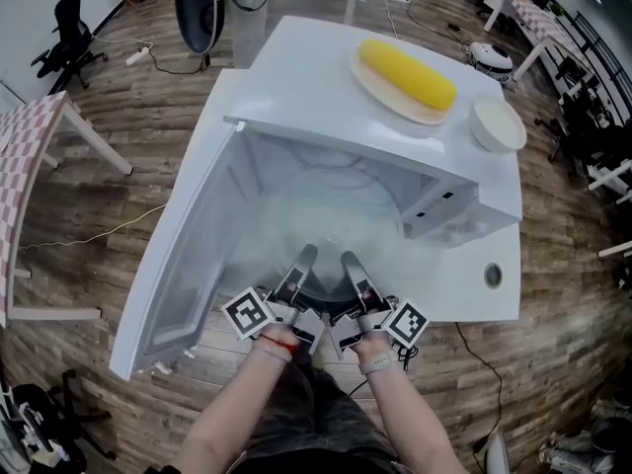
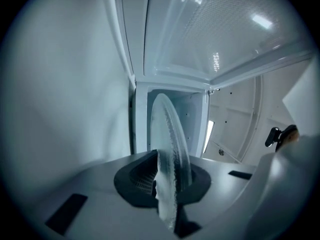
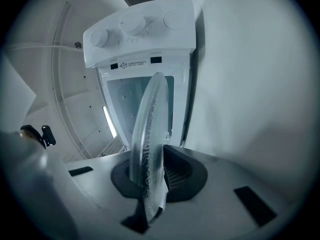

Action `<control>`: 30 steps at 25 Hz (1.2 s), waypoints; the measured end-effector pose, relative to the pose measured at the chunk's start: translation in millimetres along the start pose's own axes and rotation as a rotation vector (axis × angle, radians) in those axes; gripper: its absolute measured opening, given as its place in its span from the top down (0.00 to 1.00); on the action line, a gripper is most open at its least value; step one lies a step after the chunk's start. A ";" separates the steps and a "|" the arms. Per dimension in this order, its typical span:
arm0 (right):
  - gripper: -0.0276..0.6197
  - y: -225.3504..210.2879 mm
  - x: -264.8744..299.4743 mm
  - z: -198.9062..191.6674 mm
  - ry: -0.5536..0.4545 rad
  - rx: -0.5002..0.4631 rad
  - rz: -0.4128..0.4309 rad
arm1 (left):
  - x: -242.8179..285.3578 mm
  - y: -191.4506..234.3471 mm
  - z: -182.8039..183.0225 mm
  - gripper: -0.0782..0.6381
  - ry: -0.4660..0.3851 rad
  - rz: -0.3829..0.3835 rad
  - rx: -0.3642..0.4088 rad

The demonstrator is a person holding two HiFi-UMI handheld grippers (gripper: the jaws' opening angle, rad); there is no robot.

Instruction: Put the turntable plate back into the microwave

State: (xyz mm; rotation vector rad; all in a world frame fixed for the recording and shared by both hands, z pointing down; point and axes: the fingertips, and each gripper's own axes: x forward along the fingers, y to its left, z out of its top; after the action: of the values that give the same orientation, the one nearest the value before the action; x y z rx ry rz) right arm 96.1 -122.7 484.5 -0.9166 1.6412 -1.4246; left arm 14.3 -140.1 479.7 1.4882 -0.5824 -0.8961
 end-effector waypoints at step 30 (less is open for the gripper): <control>0.89 -12.5 53.7 29.4 -0.007 0.000 -0.023 | 50.9 14.4 35.9 0.85 0.004 0.031 -0.014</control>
State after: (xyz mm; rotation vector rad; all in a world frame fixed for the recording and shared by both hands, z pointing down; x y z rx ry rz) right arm 98.6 -185.0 489.5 -0.9432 1.6302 -1.4351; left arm 16.6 -203.7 485.5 1.4649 -0.5935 -0.8713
